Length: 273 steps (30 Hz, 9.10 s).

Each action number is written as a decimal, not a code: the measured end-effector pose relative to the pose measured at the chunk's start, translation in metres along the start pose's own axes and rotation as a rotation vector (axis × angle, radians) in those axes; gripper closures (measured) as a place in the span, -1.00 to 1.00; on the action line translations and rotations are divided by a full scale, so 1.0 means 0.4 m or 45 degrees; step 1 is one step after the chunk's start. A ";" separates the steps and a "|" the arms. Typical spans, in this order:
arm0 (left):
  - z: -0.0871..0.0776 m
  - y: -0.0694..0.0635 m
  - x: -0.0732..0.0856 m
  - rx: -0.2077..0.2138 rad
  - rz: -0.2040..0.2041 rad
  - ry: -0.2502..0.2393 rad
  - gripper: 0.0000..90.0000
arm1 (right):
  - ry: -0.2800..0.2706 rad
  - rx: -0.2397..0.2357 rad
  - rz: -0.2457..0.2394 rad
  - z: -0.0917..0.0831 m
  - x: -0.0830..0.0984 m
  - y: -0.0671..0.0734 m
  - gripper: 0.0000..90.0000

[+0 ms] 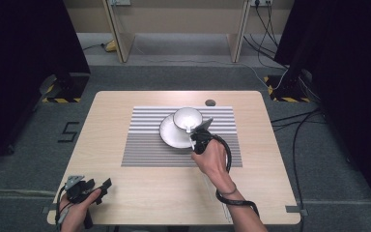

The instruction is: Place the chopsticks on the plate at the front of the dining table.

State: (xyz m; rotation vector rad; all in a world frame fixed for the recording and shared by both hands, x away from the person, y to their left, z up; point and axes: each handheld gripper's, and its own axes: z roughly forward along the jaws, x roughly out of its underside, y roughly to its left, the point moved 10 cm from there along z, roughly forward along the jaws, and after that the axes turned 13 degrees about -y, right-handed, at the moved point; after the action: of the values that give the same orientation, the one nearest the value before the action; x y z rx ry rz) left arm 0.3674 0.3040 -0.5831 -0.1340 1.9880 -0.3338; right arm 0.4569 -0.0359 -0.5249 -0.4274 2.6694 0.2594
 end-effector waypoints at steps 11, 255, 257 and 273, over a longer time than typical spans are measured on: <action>0.000 0.001 0.000 0.000 -0.001 0.001 -0.44 | -0.003 -0.011 -0.009 0.009 -0.010 0.019 0.90; 0.001 0.008 -0.003 0.002 -0.009 -0.008 -0.43 | -0.465 -0.009 0.167 0.211 -0.259 0.135 0.89; 0.001 0.008 -0.003 0.002 -0.009 -0.008 -0.43 | -0.468 -0.008 0.167 0.212 -0.261 0.135 0.89; 0.001 0.008 -0.003 0.002 -0.010 -0.008 -0.43 | -0.483 -0.011 0.192 0.219 -0.266 0.137 0.89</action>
State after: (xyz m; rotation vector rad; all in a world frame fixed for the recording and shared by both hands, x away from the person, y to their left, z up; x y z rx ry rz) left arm 0.3683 0.3072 -0.5830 -0.1411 1.9811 -0.3398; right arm 0.5635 0.0638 -0.5505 -0.1588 2.3286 0.3586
